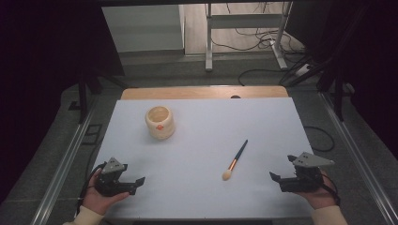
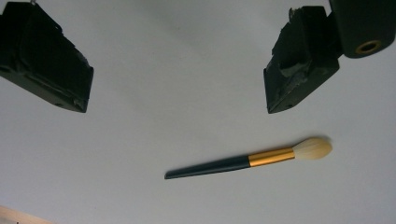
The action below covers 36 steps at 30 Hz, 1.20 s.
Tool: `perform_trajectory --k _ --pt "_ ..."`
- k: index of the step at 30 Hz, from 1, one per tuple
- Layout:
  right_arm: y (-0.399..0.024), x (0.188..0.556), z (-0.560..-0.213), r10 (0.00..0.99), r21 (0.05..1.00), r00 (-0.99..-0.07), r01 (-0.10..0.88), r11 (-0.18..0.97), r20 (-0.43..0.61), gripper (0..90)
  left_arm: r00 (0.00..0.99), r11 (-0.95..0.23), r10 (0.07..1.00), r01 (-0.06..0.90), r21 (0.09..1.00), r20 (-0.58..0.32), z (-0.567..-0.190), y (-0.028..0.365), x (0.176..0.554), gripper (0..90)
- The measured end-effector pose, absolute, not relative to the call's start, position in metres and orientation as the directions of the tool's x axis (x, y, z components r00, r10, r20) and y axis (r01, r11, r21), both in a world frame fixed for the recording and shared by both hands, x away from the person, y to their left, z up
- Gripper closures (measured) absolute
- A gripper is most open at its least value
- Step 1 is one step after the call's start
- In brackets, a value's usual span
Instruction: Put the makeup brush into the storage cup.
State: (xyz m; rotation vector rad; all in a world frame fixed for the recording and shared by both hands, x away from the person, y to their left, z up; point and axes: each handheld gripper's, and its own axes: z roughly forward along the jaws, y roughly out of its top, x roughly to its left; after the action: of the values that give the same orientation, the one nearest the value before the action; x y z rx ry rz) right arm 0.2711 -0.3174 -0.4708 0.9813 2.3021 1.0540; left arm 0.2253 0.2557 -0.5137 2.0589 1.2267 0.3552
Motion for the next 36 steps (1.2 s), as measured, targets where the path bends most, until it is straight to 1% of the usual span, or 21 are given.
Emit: perform_trajectory --k 16,27,36 --pt "-0.3176 0.2675 -0.4712 0.73 0.77 -0.677 0.415 0.484 -0.094 9.1 0.528 -0.319 0.842 0.648 0.691 -0.107 -0.5123 0.2521 0.2267 13.0" --pt "-0.3145 0.2721 -0.4664 0.714 0.771 -0.694 0.404 0.492 -0.091 9.4 0.517 -0.308 0.848 0.656 0.689 -0.113 -0.5136 0.2557 0.221 12.9" --pt "-0.3131 0.2753 -0.465 0.692 0.756 -0.714 0.395 0.522 -0.105 8.8 0.517 -0.306 0.849 0.653 0.693 -0.112 -0.5133 0.2565 0.2195 12.9"
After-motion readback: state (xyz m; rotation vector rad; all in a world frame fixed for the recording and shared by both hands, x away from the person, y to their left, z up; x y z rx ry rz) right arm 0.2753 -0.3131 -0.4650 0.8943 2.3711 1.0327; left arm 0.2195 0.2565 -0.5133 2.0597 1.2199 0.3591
